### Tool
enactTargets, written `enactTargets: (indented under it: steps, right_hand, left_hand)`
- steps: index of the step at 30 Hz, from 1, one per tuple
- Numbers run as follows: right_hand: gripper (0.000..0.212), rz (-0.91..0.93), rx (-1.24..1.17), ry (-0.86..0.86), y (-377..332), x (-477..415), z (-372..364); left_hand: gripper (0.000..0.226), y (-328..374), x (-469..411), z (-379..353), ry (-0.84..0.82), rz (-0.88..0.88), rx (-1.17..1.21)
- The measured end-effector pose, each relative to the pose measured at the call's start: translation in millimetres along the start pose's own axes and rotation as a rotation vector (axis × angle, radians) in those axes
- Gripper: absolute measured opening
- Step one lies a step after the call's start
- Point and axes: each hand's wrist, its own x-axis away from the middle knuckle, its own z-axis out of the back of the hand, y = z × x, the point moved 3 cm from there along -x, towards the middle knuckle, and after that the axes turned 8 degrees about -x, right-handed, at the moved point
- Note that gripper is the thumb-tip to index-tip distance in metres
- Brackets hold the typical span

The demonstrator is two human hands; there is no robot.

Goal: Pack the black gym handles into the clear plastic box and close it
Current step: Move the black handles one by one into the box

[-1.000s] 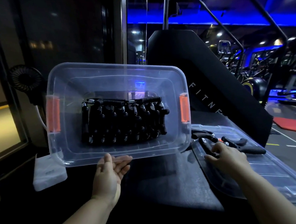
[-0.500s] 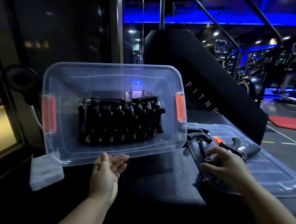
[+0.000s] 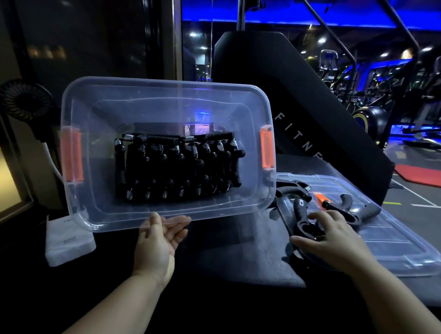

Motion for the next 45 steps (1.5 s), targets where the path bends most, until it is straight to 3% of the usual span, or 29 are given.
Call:
enactTargets:
  steps: [3, 14, 19, 22, 26, 31, 39, 45]
  right_hand:
    - [0.077, 0.029, -0.062, -0.013, -5.4, 4.4, 0.1]
    - [0.043, 0.249, 0.009, 0.098, -21.4, 11.3, -5.3]
    - [0.040, 0.496, 0.100, 0.260, -39.4, 24.8, -5.1]
    - [0.025, 0.650, 0.070, 0.332, -50.9, 27.6, 2.2]
    - [0.017, 0.735, 0.027, 0.355, -66.2, 30.8, 8.4]
    - [0.027, 0.714, -0.037, 0.339, -85.1, 35.2, 9.2]
    - [0.024, 0.637, -0.193, 0.318, -113.6, 21.8, 12.8]
    - [0.029, 0.441, -0.349, 0.187, -125.6, -3.4, -1.1]
  left_hand:
    - [0.030, 0.4, 0.9, -0.2, 0.000, 0.001, -0.004]
    - [0.031, 0.7, 1.3, -0.8, 0.002, 0.006, 0.001]
    - [0.029, 0.7, 0.8, -0.4, 0.006, 0.007, 0.009]
    - [0.030, 1.3, 2.2, -0.4, -0.003, 0.007, -0.001]
    - [0.030, 1.8, 2.5, 0.0, 0.000, 0.012, 0.006]
    - [0.029, 2.1, 3.2, 0.2, 0.003, 0.023, 0.004]
    - [0.029, 3.3, 5.0, 0.1, 0.008, 0.028, -0.005]
    - [0.030, 3.6, 4.2, 0.4, 0.015, 0.032, 0.004]
